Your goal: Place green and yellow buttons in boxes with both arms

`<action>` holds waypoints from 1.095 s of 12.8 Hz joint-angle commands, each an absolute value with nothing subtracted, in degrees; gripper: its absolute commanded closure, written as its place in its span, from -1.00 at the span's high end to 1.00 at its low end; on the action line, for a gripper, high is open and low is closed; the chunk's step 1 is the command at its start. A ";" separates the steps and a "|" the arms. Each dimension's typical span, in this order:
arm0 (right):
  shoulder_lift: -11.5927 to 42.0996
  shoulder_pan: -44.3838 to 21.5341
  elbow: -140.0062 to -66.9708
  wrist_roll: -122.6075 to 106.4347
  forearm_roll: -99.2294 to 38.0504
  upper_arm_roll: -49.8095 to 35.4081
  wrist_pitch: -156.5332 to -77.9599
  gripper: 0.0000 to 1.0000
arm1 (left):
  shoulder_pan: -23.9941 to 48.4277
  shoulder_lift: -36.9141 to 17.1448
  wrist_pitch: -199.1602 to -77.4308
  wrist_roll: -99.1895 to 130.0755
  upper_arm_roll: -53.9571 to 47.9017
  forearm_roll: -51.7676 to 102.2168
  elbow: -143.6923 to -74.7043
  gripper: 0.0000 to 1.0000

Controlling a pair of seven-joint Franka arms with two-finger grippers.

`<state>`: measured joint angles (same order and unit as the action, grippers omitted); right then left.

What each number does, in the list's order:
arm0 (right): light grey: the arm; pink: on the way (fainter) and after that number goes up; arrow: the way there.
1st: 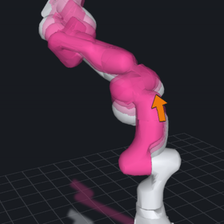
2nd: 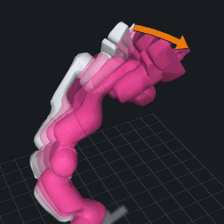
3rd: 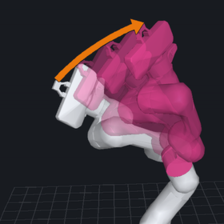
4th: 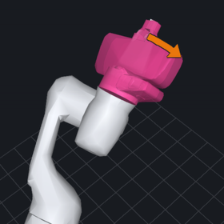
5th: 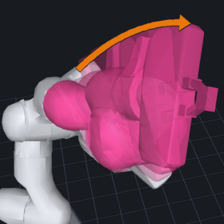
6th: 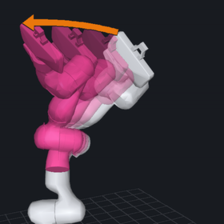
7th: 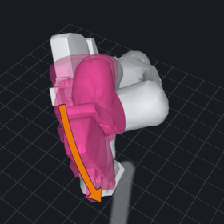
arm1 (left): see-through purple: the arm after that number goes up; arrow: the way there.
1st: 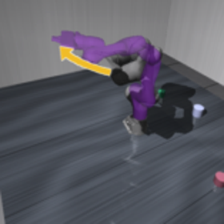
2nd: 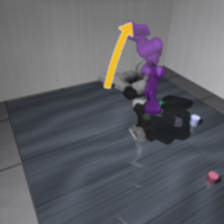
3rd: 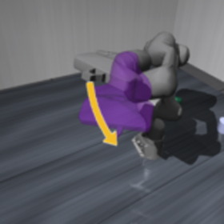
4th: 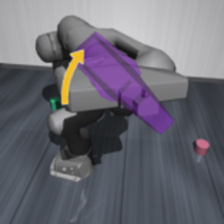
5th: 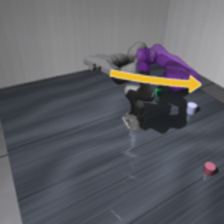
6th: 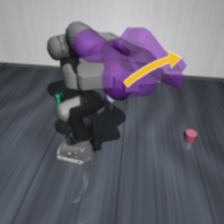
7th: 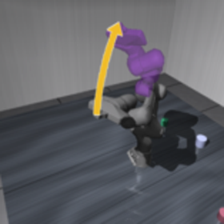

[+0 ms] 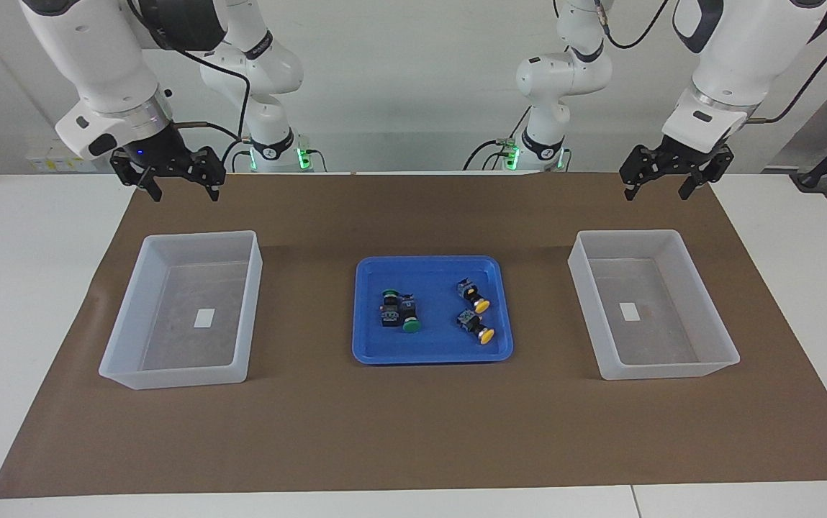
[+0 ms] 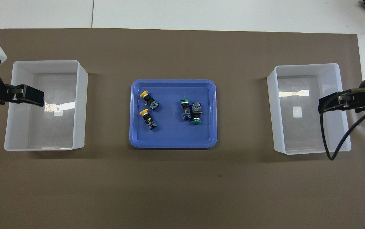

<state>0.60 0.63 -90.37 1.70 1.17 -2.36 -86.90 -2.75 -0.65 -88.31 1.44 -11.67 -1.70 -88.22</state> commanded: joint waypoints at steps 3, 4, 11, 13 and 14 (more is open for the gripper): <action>-2.37 0.53 -97.46 1.93 -0.44 -2.72 -96.66 1.00 | -0.71 3.16 -90.08 0.70 -11.16 -0.79 -94.55 1.00; -2.98 0.44 -99.12 2.11 -0.44 -2.99 -98.42 1.00 | -0.62 4.47 -92.00 0.88 -11.16 -0.79 -97.27 1.00; -0.27 -5.79 -103.36 7.80 -0.44 -3.25 -108.53 1.00 | 3.42 11.16 -113.97 7.71 -11.25 -0.79 -114.69 1.00; 2.18 -8.34 -103.45 11.32 -0.44 -3.25 -112.66 1.00 | 5.53 10.29 -119.50 12.55 -11.25 -0.70 -117.14 1.00; 3.50 -9.39 -103.45 12.47 -0.44 -3.25 -114.50 1.00 | 6.67 9.41 -122.75 15.00 -11.25 -0.70 -118.46 1.00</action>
